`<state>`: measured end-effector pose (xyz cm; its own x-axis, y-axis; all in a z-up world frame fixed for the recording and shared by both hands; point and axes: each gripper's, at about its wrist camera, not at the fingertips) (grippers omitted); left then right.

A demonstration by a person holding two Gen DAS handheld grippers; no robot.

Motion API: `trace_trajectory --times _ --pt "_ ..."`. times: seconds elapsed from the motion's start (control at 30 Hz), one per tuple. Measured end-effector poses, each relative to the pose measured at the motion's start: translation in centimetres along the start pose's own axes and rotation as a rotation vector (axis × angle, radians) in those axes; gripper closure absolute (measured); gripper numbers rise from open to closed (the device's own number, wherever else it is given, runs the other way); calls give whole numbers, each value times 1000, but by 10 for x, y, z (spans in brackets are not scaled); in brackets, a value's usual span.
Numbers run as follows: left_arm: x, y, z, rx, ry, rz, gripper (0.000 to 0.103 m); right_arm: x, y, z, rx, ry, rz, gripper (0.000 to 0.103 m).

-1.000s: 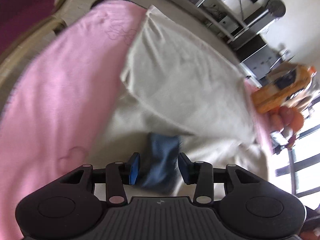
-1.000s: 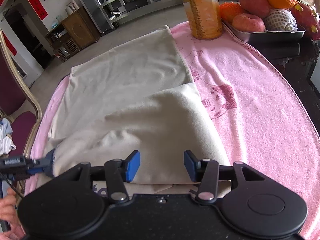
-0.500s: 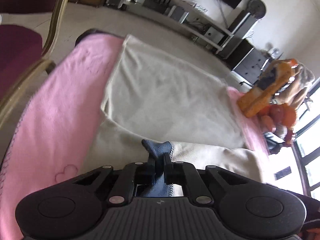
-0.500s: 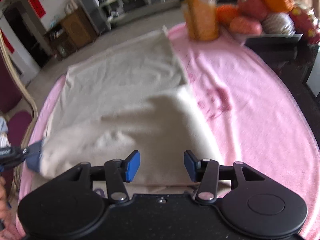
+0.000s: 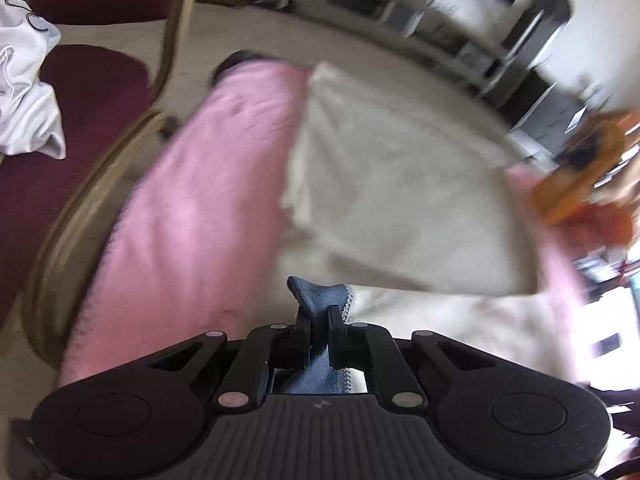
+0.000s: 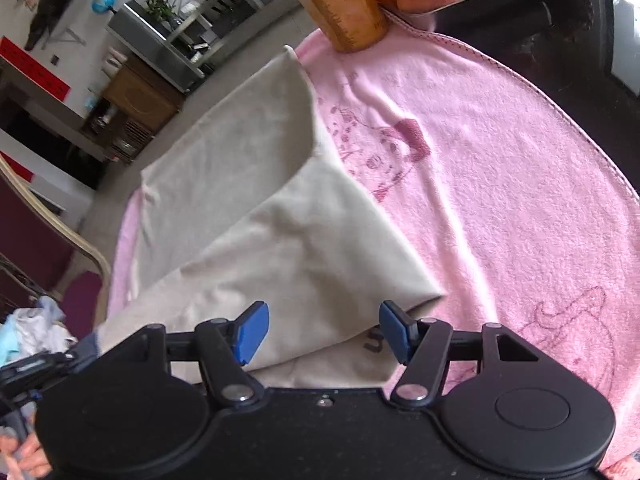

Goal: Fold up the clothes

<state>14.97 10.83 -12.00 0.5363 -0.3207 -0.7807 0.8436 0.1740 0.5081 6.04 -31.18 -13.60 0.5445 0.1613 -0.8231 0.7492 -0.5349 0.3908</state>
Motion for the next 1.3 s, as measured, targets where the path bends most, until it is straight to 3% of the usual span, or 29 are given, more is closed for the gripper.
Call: trace_trajectory --times 0.07,0.13,0.17,0.2,0.23,0.33,0.4,0.47,0.53,0.67,0.8,0.87,0.93,1.03,1.1,1.17,1.23,1.3 --pt "13 1 4 33 27 -19 95 -2 0 -2 -16 4 33 43" --pt "12 -1 11 66 28 0 93 -3 0 -10 -68 -7 81 55" --pt "10 -2 14 79 18 11 87 0 0 -17 -114 -25 95 68" --pt "7 -3 16 90 6 20 79 3 -1 -25 -168 -48 104 74" --pt "5 -4 18 103 -4 31 78 8 -1 -31 -217 -80 101 75" --pt "1 -6 18 119 16 56 77 32 -7 -40 -330 -288 45 82" --pt "-3 -7 15 118 122 83 76 34 -8 -33 -322 -350 36 82" --pt "-2 -10 11 142 320 68 81 30 -5 -23 -273 -384 33 83" --pt "-7 -15 2 132 402 64 86 26 -4 -15 -238 -400 37 83" --pt "-26 -15 0 73 157 88 83 10 0 -6 -162 -315 66 81" --pt "-15 -29 25 173 -63 13 80 1 -1 -18 -184 -145 113 80" --pt "1 -42 39 247 -115 -64 80 9 -1 -26 -207 -89 85 80" --pt "14 -51 46 306 -79 -106 81 18 -1 -33 -225 -41 49 80" --pt "22 -55 47 350 0 -137 74 36 0 -39 -236 -64 -25 80" --pt "17 -53 40 319 35 -145 75 41 -1 -36 -239 -130 -45 88" --pt "11 -51 34 287 69 -153 84 37 -1 -31 -229 -209 -34 89" --pt "1 -49 26 245 93 -120 88 32 0 -22 -206 -272 -13 93" --pt "-13 -47 26 247 126 -42 89 22 1 -15 -180 -300 21 89"
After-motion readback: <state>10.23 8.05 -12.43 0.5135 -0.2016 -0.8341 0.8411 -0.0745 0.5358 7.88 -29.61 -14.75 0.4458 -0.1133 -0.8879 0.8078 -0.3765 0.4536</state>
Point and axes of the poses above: each gripper's, at about its wrist camera, not at the fingertips, and x roughly the way its jaws point, z to its right, y to its top, and after that the axes turned 7 degrees about -y, right-handed
